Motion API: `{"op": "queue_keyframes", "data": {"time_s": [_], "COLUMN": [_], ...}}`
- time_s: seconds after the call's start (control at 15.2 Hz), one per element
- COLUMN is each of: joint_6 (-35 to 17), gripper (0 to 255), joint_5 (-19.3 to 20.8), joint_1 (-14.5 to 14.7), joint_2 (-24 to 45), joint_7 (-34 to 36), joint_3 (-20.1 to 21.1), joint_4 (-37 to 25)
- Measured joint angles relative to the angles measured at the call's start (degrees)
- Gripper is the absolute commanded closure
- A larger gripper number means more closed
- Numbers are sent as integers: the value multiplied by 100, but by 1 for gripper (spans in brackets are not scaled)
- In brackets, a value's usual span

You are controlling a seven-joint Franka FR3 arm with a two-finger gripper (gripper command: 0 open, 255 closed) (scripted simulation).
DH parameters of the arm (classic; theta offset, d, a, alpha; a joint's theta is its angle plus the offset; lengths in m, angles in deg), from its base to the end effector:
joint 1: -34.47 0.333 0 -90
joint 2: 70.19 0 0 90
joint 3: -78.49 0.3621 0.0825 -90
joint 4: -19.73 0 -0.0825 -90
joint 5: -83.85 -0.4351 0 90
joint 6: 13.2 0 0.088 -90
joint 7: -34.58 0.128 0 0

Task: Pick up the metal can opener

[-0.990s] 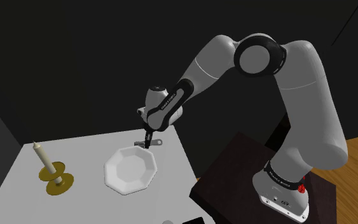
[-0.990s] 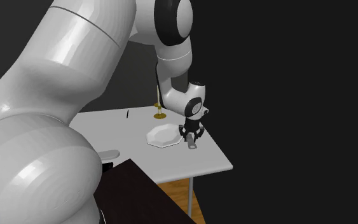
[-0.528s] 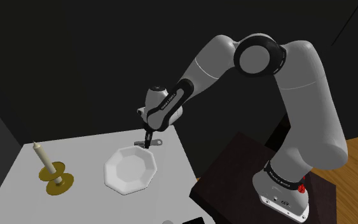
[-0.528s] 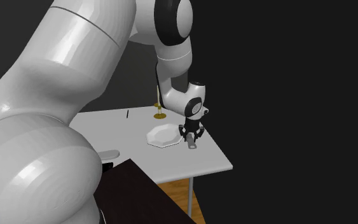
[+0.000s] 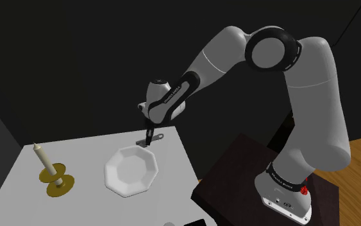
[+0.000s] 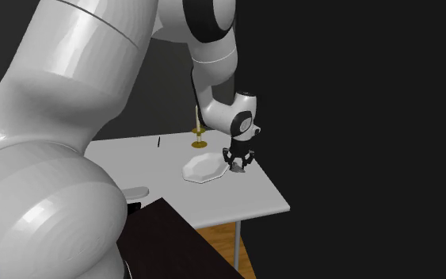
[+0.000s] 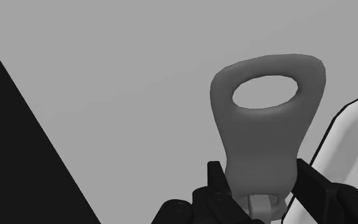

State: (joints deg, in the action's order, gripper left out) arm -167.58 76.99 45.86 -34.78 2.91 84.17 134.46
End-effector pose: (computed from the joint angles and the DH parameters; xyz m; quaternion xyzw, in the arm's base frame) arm 0.6345 0.1917 0.1245 -0.9330 -0.3534 -0.0439 0.0510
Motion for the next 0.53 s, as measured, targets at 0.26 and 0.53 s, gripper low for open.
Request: {"op": "queue_keyframes", "data": {"time_s": [0.26, 0.53], "joint_6": [192, 375], "gripper": [255, 255], "joint_5": [1, 1], "joint_1": [-12, -9], "joint_2": [-241, -504], "joint_7": [14, 44], "joint_3": [-2, 1], "joint_4": [49, 126]}}
